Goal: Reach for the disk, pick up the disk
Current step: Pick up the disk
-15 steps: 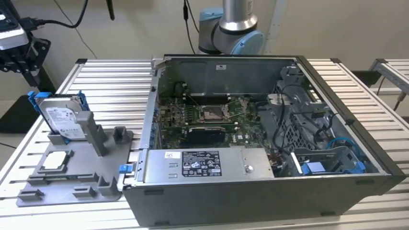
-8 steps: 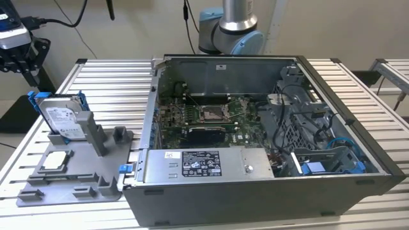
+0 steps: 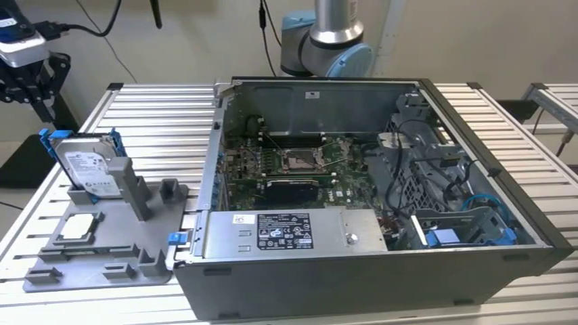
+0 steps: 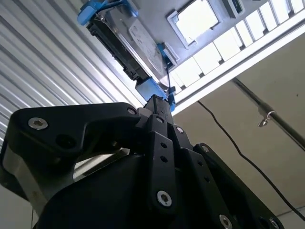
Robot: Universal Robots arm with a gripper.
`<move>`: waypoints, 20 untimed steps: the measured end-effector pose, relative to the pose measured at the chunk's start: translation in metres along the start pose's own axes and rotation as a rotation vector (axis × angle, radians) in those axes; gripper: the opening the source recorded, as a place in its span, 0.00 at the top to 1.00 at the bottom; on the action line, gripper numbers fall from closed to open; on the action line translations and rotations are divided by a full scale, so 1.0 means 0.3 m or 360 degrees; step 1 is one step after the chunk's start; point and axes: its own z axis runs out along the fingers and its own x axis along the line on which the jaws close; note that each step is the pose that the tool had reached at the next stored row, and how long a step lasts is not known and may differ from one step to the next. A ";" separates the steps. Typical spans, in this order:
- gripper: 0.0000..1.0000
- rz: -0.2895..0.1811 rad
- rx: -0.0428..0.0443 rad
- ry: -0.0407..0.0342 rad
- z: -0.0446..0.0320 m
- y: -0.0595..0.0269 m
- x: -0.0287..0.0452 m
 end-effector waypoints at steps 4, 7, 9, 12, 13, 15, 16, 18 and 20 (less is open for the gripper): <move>1.00 -0.0058 0.0000 0.0002 0.000 0.000 0.000; 1.00 -0.0101 0.0000 0.0004 0.000 0.000 0.001; 1.00 -0.0131 0.0000 0.0005 0.000 0.000 0.001; 1.00 -0.0176 0.0000 0.0007 0.000 0.000 0.001; 1.00 -0.0192 0.0000 0.0007 0.000 0.000 0.001; 1.00 -0.0224 0.0000 0.0008 0.000 0.000 0.001; 1.00 -0.0239 0.0000 0.0009 0.000 0.001 0.001; 1.00 -0.0269 0.0000 0.0010 0.000 0.001 0.001; 1.00 -0.0298 0.0000 0.0011 0.000 0.001 0.001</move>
